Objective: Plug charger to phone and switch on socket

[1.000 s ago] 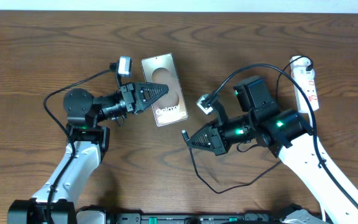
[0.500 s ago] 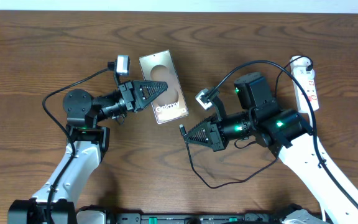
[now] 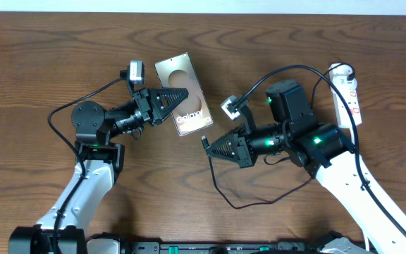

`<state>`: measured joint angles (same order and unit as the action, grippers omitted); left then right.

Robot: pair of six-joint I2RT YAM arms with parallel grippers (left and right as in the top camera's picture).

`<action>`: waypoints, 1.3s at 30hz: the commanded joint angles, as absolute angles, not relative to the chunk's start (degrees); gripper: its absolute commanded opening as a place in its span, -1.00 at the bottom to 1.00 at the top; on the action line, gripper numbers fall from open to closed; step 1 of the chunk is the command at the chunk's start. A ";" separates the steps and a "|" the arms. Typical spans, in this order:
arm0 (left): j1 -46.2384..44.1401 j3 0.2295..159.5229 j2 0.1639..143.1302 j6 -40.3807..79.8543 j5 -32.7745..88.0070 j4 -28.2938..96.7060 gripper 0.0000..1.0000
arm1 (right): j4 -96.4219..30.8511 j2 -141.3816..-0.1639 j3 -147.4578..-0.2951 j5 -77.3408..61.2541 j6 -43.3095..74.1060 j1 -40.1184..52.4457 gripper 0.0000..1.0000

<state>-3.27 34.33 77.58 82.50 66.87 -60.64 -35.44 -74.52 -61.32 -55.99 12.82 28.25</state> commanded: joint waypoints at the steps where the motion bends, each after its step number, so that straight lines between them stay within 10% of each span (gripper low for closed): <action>1: -3.36 36.01 77.14 82.61 65.95 -61.65 -0.86 | -33.78 -74.26 -61.43 -56.90 13.69 28.62 -0.98; 39: -3.36 36.01 77.14 80.84 68.55 -61.65 -0.86 | -29.39 -75.09 -61.43 -46.65 19.05 32.05 -0.98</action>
<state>-3.20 34.33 77.58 82.24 67.26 -60.64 -30.13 -74.63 -61.32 -46.87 17.65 31.86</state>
